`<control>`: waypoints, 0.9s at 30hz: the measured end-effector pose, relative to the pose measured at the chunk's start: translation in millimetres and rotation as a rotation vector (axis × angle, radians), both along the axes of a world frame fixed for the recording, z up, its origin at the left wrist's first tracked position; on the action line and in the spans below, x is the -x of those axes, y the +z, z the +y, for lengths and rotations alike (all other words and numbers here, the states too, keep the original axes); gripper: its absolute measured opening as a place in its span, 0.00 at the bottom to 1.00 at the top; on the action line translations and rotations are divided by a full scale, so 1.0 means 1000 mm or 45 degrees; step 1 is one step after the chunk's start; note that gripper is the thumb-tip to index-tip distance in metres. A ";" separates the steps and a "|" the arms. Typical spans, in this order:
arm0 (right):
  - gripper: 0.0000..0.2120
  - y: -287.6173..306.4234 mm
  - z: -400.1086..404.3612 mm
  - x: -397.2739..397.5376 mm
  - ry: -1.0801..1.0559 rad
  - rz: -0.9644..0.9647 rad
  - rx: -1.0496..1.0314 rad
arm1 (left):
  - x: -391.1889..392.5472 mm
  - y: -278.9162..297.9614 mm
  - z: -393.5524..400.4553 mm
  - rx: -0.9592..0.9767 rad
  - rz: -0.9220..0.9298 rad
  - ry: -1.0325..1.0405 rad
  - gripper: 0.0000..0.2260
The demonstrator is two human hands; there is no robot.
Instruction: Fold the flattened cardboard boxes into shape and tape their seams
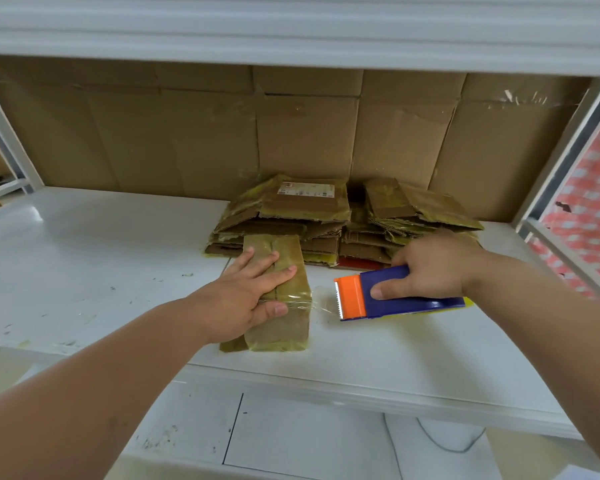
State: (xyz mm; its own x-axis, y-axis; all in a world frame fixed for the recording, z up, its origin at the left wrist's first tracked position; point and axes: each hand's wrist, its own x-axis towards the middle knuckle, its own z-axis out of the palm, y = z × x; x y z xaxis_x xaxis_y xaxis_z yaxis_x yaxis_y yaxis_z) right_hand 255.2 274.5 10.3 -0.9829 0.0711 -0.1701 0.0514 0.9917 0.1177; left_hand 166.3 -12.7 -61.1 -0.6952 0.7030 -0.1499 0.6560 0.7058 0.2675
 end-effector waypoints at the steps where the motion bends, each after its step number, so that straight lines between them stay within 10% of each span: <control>1: 0.26 0.002 -0.005 0.003 0.018 0.004 -0.056 | 0.000 -0.001 0.000 -0.005 0.005 0.002 0.28; 7: 0.32 -0.001 -0.026 0.024 0.014 -0.097 -0.152 | 0.000 -0.005 0.000 -0.026 0.034 -0.010 0.28; 18: 0.20 -0.004 -0.039 0.050 -0.392 -0.382 0.510 | -0.002 -0.004 0.001 0.024 0.083 -0.033 0.27; 27: 0.31 -0.030 -0.017 0.026 -0.325 0.024 0.093 | 0.000 0.001 -0.004 0.019 0.039 -0.071 0.29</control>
